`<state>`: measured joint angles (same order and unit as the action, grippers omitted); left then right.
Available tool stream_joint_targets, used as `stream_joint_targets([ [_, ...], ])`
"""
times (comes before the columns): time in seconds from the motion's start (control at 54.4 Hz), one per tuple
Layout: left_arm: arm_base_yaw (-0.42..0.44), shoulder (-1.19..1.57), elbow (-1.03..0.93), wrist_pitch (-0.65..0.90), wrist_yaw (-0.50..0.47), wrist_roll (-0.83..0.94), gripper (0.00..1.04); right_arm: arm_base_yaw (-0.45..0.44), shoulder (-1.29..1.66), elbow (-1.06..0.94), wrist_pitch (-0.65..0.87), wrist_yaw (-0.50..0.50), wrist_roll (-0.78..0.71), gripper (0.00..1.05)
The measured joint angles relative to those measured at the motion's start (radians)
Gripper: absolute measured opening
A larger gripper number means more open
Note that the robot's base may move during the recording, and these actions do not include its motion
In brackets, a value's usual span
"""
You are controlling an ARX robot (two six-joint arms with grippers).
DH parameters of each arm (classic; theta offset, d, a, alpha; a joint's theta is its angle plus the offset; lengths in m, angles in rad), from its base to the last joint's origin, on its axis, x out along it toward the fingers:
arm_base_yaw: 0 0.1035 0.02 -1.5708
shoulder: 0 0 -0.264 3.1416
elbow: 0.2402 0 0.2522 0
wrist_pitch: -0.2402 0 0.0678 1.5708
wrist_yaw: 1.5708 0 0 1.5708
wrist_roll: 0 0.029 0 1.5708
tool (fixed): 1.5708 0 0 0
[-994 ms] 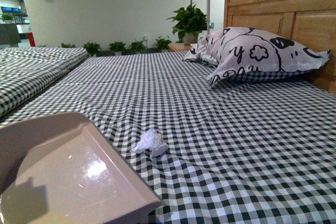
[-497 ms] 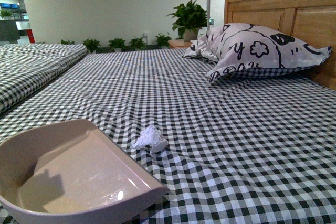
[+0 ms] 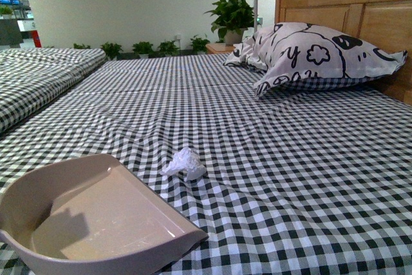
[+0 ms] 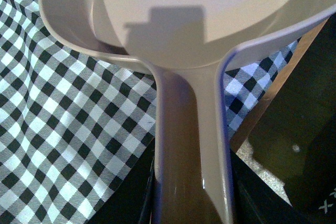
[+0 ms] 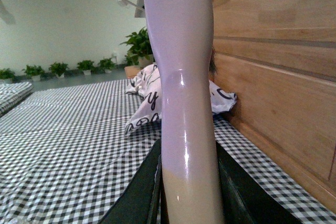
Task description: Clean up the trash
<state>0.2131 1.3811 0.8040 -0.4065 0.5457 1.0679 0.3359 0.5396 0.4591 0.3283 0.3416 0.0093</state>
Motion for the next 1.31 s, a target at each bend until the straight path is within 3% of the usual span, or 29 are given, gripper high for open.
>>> stream_joint_targets([
  [0.294, 0.0, 0.0, 0.0, 0.0, 0.0, 0.0, 0.28, 0.004, 0.011, 0.01, -0.034, 0.013, 0.011, 0.22],
  [0.386, -0.001, 0.0, 0.0, 0.0, -0.003, -0.001, 0.28, 0.043, 0.146, 0.217, -0.499, 0.048, 0.076, 0.22],
  [0.442, -0.001, 0.0, 0.0, 0.0, -0.003, -0.001, 0.28, 0.052, 0.268, 0.282, -0.623, -0.02, 0.085, 0.22],
  [0.57, -0.001, 0.0, 0.002, 0.0, -0.002, -0.001, 0.28, 0.073, 0.586, 0.371, -0.554, -0.099, 0.056, 0.21],
  [0.791, -0.001, 0.001, 0.002, 0.0, -0.003, -0.002, 0.28, 0.124, 0.92, 0.515, -0.436, -0.054, -0.059, 0.21],
  [1.067, -0.001, 0.001, 0.002, 0.0, -0.003, -0.002, 0.28, 0.177, 1.11, 0.553, -0.402, 0.002, -0.106, 0.21],
  [1.306, -0.001, 0.001, 0.002, 0.0, -0.003, -0.002, 0.28, 0.258, 1.137, 0.544, -0.379, -0.07, -0.131, 0.21],
])
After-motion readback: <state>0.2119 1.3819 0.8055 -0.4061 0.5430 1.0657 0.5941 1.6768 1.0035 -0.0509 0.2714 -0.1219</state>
